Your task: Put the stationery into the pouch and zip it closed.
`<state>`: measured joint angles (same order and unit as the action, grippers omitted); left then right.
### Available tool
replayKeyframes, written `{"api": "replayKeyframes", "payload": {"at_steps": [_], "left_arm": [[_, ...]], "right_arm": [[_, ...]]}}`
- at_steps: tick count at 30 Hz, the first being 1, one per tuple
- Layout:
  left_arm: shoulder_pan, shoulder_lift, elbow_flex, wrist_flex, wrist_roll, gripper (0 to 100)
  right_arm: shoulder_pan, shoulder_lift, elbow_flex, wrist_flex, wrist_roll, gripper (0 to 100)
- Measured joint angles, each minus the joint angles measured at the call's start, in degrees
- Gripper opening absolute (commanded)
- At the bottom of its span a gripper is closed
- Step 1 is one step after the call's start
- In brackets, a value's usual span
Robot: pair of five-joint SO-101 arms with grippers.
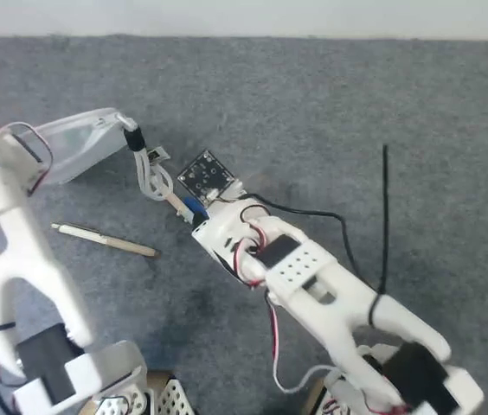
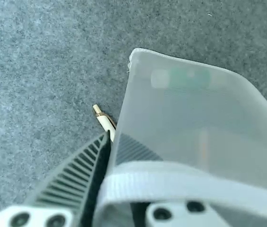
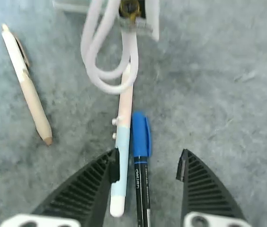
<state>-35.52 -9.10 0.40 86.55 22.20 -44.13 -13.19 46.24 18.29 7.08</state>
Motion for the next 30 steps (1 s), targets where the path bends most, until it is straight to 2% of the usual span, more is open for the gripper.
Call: {"api": "replayKeyframes", "payload": {"at_steps": [16,23,30], "left_arm": [[-0.1,-0.1,0.0,-0.1,0.0,1],[-0.1,-0.1,0.0,-0.1,0.0,1],[-0.1,-0.1,0.0,-0.1,0.0,1]], "right_arm": [[0.0,19.7,-14.4,0.2,0.4,19.4],[0.1,26.5,-23.7,9.2,0.4,19.4],[0.0,31.8,-28.4,10.5,0.4,19.3]]}}
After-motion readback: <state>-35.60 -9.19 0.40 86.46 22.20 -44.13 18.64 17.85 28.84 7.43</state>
